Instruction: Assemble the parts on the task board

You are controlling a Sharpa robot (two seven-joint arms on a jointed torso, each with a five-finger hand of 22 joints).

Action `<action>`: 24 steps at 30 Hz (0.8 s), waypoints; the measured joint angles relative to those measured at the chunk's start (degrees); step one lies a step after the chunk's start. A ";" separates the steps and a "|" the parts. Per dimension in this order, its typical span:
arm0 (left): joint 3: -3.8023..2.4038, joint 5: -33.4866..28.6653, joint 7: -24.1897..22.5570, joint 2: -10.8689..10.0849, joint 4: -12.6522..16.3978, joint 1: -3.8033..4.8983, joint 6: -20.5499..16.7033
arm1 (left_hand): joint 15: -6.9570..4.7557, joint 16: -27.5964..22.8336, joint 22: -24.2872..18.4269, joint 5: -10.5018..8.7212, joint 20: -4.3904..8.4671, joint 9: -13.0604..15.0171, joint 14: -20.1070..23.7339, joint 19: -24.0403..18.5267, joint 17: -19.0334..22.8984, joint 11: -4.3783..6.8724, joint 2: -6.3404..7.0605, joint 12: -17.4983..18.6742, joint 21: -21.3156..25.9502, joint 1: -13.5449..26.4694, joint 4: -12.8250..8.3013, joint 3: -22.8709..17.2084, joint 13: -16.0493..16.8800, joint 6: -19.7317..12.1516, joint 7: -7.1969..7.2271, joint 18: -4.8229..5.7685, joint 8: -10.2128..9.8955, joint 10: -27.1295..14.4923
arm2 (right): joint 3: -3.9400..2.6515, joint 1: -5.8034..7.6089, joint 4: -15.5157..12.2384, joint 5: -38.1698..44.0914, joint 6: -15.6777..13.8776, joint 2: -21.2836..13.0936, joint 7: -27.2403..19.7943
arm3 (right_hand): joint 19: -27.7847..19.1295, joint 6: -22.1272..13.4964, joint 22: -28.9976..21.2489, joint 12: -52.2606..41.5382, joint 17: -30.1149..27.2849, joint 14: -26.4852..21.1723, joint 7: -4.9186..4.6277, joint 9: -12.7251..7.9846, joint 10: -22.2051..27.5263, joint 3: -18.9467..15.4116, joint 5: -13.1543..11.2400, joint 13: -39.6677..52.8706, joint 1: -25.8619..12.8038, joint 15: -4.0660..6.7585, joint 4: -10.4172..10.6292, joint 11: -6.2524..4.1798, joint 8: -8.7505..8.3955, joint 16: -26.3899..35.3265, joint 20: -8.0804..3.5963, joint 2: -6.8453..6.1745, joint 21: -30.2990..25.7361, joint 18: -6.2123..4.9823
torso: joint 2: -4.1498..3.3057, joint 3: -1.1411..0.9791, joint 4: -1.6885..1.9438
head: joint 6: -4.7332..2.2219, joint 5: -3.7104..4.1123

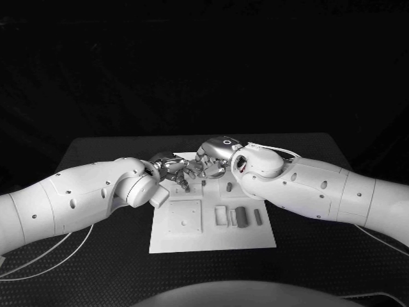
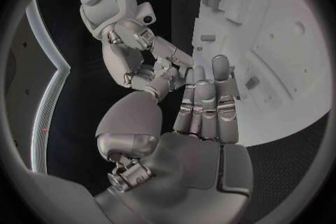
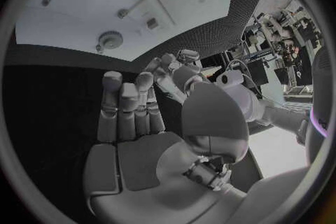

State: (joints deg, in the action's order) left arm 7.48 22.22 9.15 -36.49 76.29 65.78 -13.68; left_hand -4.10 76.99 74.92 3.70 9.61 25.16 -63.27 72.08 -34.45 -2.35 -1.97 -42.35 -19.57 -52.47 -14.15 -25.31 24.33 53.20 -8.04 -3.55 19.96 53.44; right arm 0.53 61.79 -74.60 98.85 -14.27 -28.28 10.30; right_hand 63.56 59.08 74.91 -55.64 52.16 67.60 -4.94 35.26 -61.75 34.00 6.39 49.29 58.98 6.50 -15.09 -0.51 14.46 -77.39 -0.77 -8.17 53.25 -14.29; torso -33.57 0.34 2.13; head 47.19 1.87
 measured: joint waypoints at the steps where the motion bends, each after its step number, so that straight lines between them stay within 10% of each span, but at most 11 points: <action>1: 0.00 0.00 0.00 0.02 0.01 0.00 0.10 | 0.00 0.00 0.00 0.00 0.00 0.00 0.00 0.00 0.00 0.00 0.00 0.00 0.00 0.00 0.00 0.00 0.00 0.00 0.00 0.01 0.00 0.00 | 0.00 0.00 0.00 0.00 0.01 0.02 0.00 | 0.00 0.00 0.00 0.00 0.00 0.00 0.00 0.00 0.00 0.00 0.00 0.00 0.00 0.00 0.00 0.00 0.00 0.00 0.00 0.00 0.00 0.00 | 0.00 0.00 0.00 | 0.00 0.03; 24: 0.00 -0.03 0.32 -0.17 -0.19 0.00 1.37 | 0.01 0.23 -0.01 0.00 -0.01 -0.03 -0.01 -0.01 0.04 0.11 0.37 0.00 0.00 -0.85 0.05 -0.38 -0.46 0.64 0.17 0.49 -0.04 0.52 | 0.01 0.00 -0.09 -0.10 0.23 -0.04 0.00 | -0.09 0.00 0.00 0.00 -0.05 -0.02 0.00 -0.04 0.00 0.00 0.00 0.00 0.00 -0.09 0.00 0.00 0.00 0.00 0.09 0.00 0.00 0.00 | 0.00 0.03 0.05 | 0.13 -0.12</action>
State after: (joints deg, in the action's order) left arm 7.48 22.19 9.47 -36.66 76.10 65.78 -12.31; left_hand -4.09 77.21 74.91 3.70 9.60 25.13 -63.28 72.06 -34.40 -2.24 -1.61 -42.35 -19.57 -53.32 -14.10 -25.70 23.87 53.84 -7.87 -3.06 19.92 53.95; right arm 0.54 61.79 -74.69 98.76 -14.04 -28.33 10.29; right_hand 63.47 59.08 74.91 -55.64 52.11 67.58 -4.94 35.22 -61.75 34.00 6.39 49.29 58.98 6.41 -15.09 -0.51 14.46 -77.39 -0.68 -8.17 53.25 -14.29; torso -33.57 0.36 2.18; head 47.32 1.75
